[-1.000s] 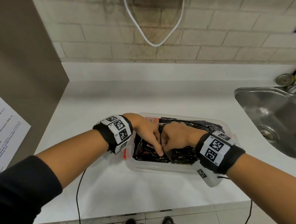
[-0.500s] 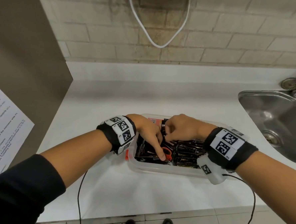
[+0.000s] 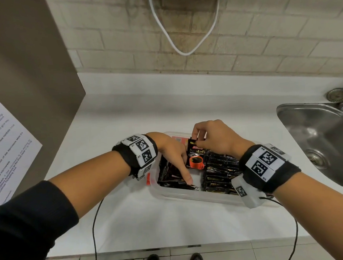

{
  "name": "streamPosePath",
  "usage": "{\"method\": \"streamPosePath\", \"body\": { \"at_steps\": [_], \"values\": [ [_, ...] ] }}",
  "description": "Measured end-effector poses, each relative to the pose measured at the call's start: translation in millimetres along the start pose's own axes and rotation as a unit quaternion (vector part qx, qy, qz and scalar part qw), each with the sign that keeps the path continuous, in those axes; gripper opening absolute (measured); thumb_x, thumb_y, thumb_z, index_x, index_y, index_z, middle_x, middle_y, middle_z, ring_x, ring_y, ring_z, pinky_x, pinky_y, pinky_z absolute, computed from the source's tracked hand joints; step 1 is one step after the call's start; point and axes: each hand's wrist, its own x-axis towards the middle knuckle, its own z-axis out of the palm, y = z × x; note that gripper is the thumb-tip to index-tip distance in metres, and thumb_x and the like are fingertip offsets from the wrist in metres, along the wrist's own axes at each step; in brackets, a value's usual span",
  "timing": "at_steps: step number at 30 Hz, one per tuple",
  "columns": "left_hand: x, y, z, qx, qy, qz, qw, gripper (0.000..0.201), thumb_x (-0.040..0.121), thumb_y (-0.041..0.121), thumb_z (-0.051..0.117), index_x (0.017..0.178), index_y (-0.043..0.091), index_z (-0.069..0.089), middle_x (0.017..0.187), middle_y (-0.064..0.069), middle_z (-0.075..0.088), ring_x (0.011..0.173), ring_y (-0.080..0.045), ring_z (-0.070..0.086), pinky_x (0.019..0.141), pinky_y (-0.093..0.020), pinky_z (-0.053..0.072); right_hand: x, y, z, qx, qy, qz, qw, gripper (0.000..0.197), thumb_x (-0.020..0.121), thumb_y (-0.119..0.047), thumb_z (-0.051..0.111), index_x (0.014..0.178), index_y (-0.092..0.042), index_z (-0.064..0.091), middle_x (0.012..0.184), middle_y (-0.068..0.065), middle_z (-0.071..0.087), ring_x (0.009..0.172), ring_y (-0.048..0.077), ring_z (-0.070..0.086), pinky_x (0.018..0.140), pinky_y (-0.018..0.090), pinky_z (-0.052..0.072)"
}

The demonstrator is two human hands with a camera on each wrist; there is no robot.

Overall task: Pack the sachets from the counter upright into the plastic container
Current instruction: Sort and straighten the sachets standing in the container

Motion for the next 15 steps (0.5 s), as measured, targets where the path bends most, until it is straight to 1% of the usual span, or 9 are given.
{"method": "streamPosePath", "body": {
  "at_steps": [2,4,6,8,9,11,13,15],
  "values": [
    [0.9,-0.6,0.7,0.008,-0.002,-0.002,1.000,0.081,0.072,0.077,0.068,0.132,0.024,0.064,0.142,0.008,0.052,0.135,-0.018,0.042,0.116,-0.038,0.032,0.4,1.9,1.2,-0.002,0.023,-0.005,1.000,0.013,0.086,-0.013,0.070,0.093,-0.024,0.067,0.088,-0.004,0.067,0.067,0.003,0.051,0.073,0.032,0.050],
    [1.8,-0.4,1.4,0.027,-0.004,-0.013,1.000,0.094,0.071,0.080,0.066,0.144,0.023,0.052,0.154,0.004,0.041,0.143,-0.021,0.033,0.119,-0.041,0.027,0.6,3.3,2.8,-0.008,0.040,-0.003,0.999,0.012,0.086,-0.015,0.069,0.093,-0.025,0.067,0.089,-0.005,0.067,0.069,0.007,0.053,0.072,0.033,0.051],
    [3.1,-0.7,1.9,0.036,-0.003,-0.021,0.999,0.102,0.070,0.081,0.065,0.151,0.023,0.043,0.160,0.002,0.032,0.148,-0.022,0.026,0.120,-0.043,0.023,1.4,4.6,4.9,-0.015,0.050,-0.003,0.999,0.012,0.086,-0.015,0.069,0.092,-0.025,0.067,0.088,-0.005,0.066,0.071,0.009,0.054,0.072,0.032,0.050],
    [4.2,-1.5,2.2,0.038,-0.003,-0.024,0.999,0.105,0.070,0.082,0.064,0.153,0.023,0.039,0.163,0.001,0.028,0.150,-0.023,0.022,0.120,-0.044,0.020,1.9,5.2,7.5,-0.012,0.054,-0.009,0.998,0.013,0.086,-0.011,0.069,0.092,-0.023,0.068,0.086,-0.004,0.066,0.068,0.003,0.052,0.069,0.029,0.047],
    [4.5,-1.7,2.4,0.037,-0.003,-0.025,0.999,0.106,0.070,0.082,0.064,0.154,0.023,0.038,0.163,0.001,0.027,0.151,-0.023,0.021,0.120,-0.044,0.019,1.9,5.3,8.8,-0.011,0.052,-0.012,0.999,0.014,0.086,-0.009,0.070,0.092,-0.022,0.068,0.086,-0.004,0.066,0.067,0.003,0.051,0.068,0.028,0.044],
    [4.9,-2.2,3.1,0.034,-0.002,-0.029,0.999,0.109,0.069,0.083,0.065,0.155,0.022,0.035,0.164,0.001,0.025,0.151,-0.024,0.020,0.121,-0.044,0.019,1.1,4.9,12.0,-0.014,0.040,-0.016,0.999,0.016,0.084,-0.006,0.070,0.092,-0.019,0.069,0.086,-0.002,0.067,0.070,0.009,0.054,0.067,0.027,0.043],
    [4.4,-1.6,3.5,0.034,-0.002,-0.034,0.999,0.113,0.068,0.083,0.065,0.156,0.020,0.032,0.164,0.000,0.024,0.151,-0.024,0.020,0.122,-0.044,0.021,-0.1,3.2,15.0,-0.020,0.024,-0.023,0.999,0.016,0.083,-0.003,0.070,0.090,-0.017,0.068,0.086,0.001,0.067,0.076,0.015,0.058,0.069,0.028,0.046],
    [4.2,-1.2,3.5,0.032,-0.001,-0.036,0.999,0.114,0.067,0.083,0.066,0.156,0.020,0.033,0.163,-0.001,0.028,0.150,-0.024,0.024,0.122,-0.044,0.024,0.4,1.4,17.1,-0.033,0.013,-0.030,0.999,0.015,0.082,-0.001,0.068,0.088,-0.014,0.068,0.085,0.002,0.065,0.080,0.019,0.059,0.073,0.031,0.050]
  ]
}}
